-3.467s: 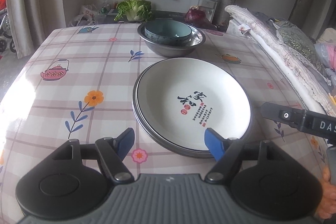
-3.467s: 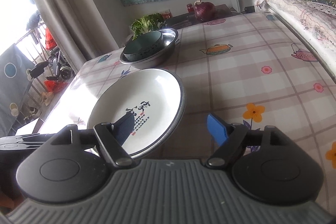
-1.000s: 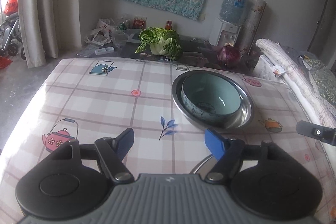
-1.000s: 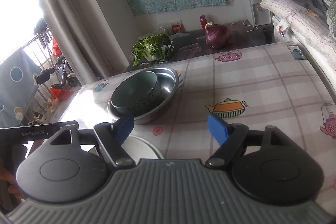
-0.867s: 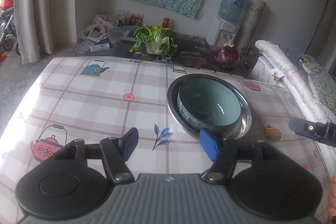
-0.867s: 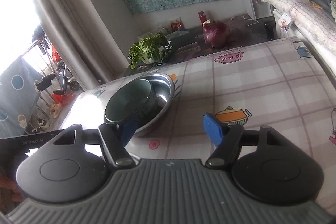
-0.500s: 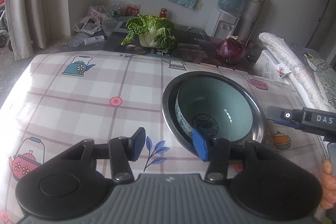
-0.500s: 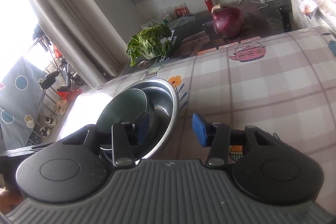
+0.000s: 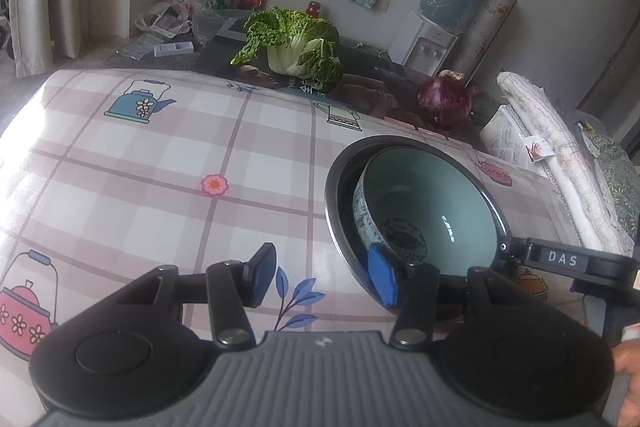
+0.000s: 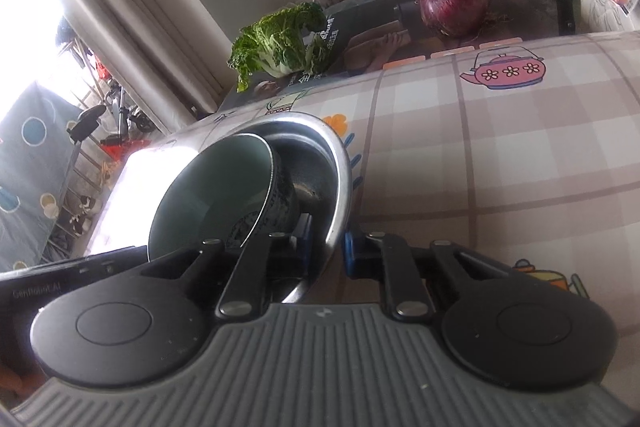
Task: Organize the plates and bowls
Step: 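Close both grippers on the rim of the steel bowl holding the teal bowl, then lift the nested bowls with both grippers and carry them over the plate stack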
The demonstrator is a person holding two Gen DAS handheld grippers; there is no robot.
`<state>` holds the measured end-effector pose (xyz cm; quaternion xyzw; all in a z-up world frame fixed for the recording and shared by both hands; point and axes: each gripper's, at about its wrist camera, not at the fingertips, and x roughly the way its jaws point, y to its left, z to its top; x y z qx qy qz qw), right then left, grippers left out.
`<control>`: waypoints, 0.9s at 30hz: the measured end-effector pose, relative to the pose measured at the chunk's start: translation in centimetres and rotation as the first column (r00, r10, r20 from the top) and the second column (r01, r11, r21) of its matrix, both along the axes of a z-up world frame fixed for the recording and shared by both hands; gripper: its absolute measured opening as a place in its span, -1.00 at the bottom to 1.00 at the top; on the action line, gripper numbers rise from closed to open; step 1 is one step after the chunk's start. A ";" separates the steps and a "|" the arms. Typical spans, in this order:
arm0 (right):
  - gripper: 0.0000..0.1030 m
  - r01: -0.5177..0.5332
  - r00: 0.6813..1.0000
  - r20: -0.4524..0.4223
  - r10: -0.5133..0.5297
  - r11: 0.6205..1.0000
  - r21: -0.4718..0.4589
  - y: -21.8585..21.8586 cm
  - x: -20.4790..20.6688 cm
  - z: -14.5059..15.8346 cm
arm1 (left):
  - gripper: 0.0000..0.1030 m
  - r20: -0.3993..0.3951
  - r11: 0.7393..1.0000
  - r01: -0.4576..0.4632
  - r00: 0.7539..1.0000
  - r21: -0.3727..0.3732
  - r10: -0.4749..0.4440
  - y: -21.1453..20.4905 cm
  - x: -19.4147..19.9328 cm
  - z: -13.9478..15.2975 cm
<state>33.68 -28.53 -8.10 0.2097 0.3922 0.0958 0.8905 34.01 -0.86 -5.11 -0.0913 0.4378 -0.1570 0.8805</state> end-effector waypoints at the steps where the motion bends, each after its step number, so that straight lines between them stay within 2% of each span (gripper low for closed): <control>1: -0.73 -0.007 1.000 0.000 0.007 1.000 -0.008 0.1 0.1 0.0 | -0.01 -0.008 1.000 -0.003 1.000 -0.008 0.003 0.0 0.3 -0.2; 4: -0.73 -0.033 0.999 0.006 0.033 0.999 -0.035 0.2 0.2 0.1 | -0.03 -0.024 1.000 -0.018 1.000 -0.026 0.018 0.0 0.9 -0.8; 6: -0.72 -0.050 0.999 0.009 0.051 0.998 -0.045 0.3 0.2 0.1 | -0.18 -0.033 0.999 -0.018 0.999 -0.051 0.016 0.1 1.1 -1.0; 8: -0.71 -0.070 0.997 0.014 0.071 0.996 -0.053 0.4 0.1 0.2 | -0.47 -0.040 0.998 -0.007 0.999 -0.068 0.005 0.0 0.8 -1.1; 11: -0.71 -0.105 0.994 0.013 0.106 0.993 -0.049 0.7 -0.4 0.2 | -0.64 -0.056 0.999 0.017 0.998 -0.035 -0.019 -0.4 -0.1 -0.9; 16: -0.70 -0.152 0.988 0.002 0.152 0.986 -0.064 1.6 -2.0 0.5 | -0.63 -0.050 0.997 0.046 0.998 0.053 -0.044 -0.7 -1.6 -0.6; 19: -0.69 -0.157 0.988 -0.003 0.157 0.986 -0.059 1.8 -2.7 0.6 | -0.44 -0.050 0.996 0.041 0.998 0.081 -0.037 -0.7 -1.3 -0.7; 23: -0.65 -0.120 0.992 -0.025 0.120 0.993 0.012 1.0 -2.5 0.3 | -0.23 -0.081 0.999 0.005 0.997 0.052 -0.001 0.1 -0.3 -1.4; 25: -0.64 -0.094 0.995 -0.031 0.096 0.994 0.046 0.5 -2.2 0.0 | -0.20 -0.082 1.000 -0.006 0.997 0.030 0.008 0.4 0.1 -1.7; 27: -0.63 -0.068 0.997 -0.037 0.071 0.995 0.079 0.1 -2.0 -0.3 | -0.25 -0.072 1.000 -0.009 0.997 0.018 0.011 0.5 0.3 -1.7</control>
